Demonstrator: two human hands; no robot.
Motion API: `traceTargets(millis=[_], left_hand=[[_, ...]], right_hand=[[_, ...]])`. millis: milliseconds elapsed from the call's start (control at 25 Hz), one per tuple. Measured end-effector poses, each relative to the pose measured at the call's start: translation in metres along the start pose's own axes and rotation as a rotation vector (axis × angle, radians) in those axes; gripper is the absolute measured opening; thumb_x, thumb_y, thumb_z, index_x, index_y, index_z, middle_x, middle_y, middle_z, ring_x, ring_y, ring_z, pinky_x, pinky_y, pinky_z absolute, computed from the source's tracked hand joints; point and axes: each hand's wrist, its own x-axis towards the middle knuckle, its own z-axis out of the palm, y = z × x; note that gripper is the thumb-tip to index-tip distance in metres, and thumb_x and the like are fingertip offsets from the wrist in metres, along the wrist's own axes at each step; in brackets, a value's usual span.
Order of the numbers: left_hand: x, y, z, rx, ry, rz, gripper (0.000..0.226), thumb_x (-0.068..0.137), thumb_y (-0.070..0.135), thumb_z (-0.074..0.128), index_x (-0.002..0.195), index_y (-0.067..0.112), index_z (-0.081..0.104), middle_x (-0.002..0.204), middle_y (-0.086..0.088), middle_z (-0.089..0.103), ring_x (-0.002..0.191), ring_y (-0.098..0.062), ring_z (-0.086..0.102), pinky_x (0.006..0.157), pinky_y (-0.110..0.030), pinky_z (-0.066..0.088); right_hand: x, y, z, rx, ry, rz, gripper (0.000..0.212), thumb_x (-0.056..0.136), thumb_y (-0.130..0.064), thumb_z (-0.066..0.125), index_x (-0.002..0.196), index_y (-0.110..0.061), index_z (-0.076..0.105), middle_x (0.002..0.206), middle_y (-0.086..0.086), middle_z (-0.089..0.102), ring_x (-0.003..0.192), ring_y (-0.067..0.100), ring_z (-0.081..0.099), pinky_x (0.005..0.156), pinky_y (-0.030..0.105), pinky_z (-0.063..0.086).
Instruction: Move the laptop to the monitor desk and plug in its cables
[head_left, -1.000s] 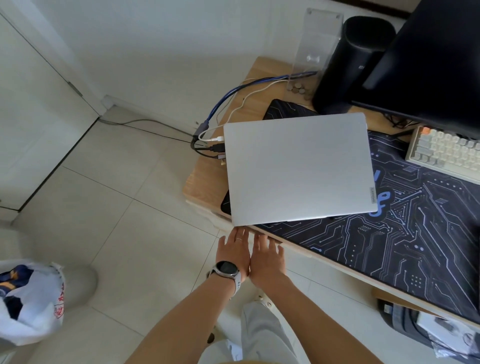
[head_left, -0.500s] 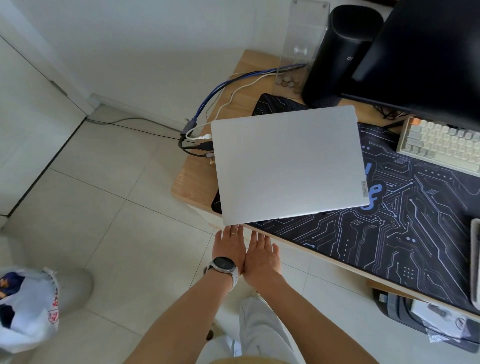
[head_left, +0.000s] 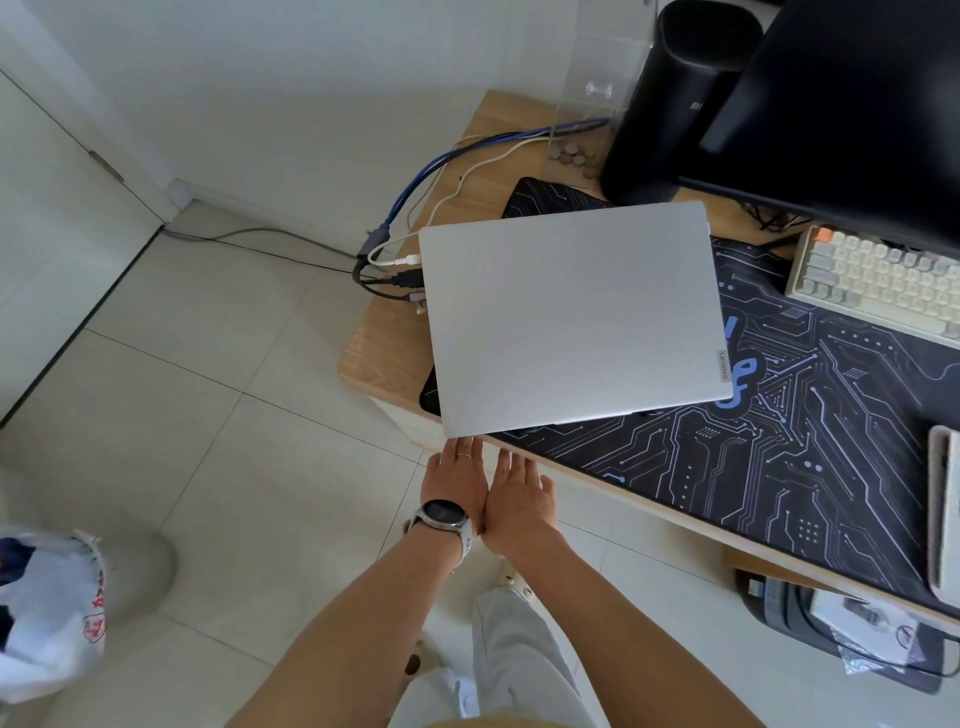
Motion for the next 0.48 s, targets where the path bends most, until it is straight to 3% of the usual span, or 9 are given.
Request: traceTargets(millis=[80,240,360,400,480], left_hand=[[-0.001,-0.001,-0.001,-0.019,-0.017,0.002,0.068,0.093,0.019,0.044,0.15,0.007,0.008,0.159,-0.009,0.012,0.147,-0.024,0.006,0.115,-0.038,0.025],[-0.006,-0.011,-0.013,-0.064,-0.083,0.014,0.092,0.083,0.018,0.063,0.151,0.01,0.001,0.16,-0.01,0.002,0.148,-0.027,-0.001,0.117,-0.041,0.022],[-0.024,-0.02,-0.011,-0.058,-0.105,-0.063,0.081,0.088,0.012,0.052,0.151,0.012,0.0,0.16,-0.015,-0.006,0.147,-0.031,-0.005,0.116,-0.042,0.023],[-0.031,-0.023,-0.011,-0.044,-0.111,-0.076,0.073,0.09,0.014,0.049,0.151,0.013,0.009,0.159,-0.017,0.002,0.146,-0.034,0.004,0.113,-0.044,0.026],[-0.045,-0.029,-0.016,0.012,-0.086,-0.071,0.045,0.091,0.022,0.046,0.135,0.012,0.042,0.141,-0.015,0.042,0.13,-0.035,0.04,0.101,-0.045,0.037]], right_hand=[[-0.001,-0.001,-0.001,-0.006,-0.011,-0.003,0.099,0.086,-0.021,0.061,0.148,-0.009,-0.015,0.16,0.008,-0.012,0.148,0.025,-0.009,0.119,0.043,0.008],[-0.004,0.004,-0.012,0.002,-0.036,-0.046,0.096,0.087,-0.026,0.057,0.148,-0.008,-0.016,0.159,0.009,-0.013,0.147,0.026,-0.009,0.116,0.044,0.018],[-0.02,0.015,-0.015,0.024,-0.03,-0.113,0.09,0.089,-0.02,0.052,0.148,-0.01,-0.014,0.16,0.007,-0.012,0.148,0.025,-0.003,0.112,0.045,0.03],[-0.025,0.018,-0.016,0.061,-0.02,-0.129,0.088,0.089,-0.019,0.053,0.149,-0.011,-0.011,0.16,0.005,-0.009,0.147,0.024,0.004,0.11,0.045,0.034],[-0.038,0.02,-0.018,0.081,0.011,-0.137,0.084,0.088,-0.019,0.054,0.149,-0.012,-0.003,0.158,0.004,0.006,0.141,0.025,0.024,0.103,0.045,0.042]])
